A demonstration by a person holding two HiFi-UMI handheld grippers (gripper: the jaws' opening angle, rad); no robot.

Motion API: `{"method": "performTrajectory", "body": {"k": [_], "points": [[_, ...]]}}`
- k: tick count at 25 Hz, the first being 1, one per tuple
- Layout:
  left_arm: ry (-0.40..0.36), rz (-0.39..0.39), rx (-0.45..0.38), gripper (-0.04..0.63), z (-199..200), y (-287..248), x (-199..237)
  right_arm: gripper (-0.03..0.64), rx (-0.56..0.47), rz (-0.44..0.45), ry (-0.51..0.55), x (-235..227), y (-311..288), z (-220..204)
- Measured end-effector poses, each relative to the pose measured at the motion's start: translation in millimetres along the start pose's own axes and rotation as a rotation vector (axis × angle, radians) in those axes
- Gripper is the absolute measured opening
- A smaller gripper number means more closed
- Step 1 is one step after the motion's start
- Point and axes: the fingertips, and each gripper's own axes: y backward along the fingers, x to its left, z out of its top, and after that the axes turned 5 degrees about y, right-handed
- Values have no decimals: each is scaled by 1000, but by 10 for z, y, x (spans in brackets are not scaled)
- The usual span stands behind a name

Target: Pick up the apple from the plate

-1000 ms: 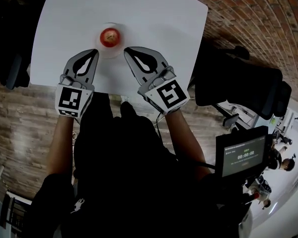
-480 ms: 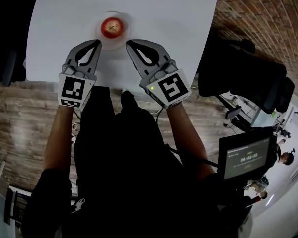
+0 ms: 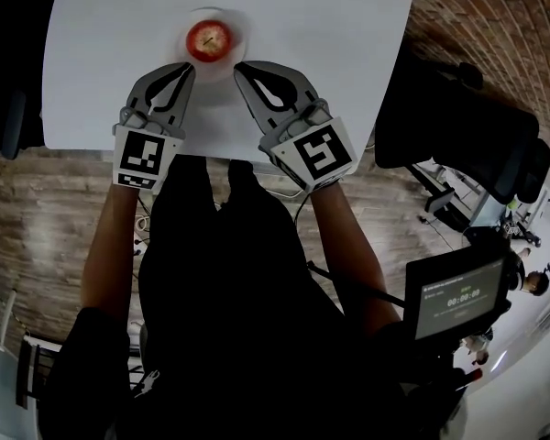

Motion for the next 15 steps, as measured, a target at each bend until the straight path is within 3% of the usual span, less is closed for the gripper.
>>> {"method": "performTrajectory", "body": {"k": [15], "points": [[-15, -16, 31, 8, -160, -148, 42, 5, 13, -9, -18, -95, -88, -160]]}}
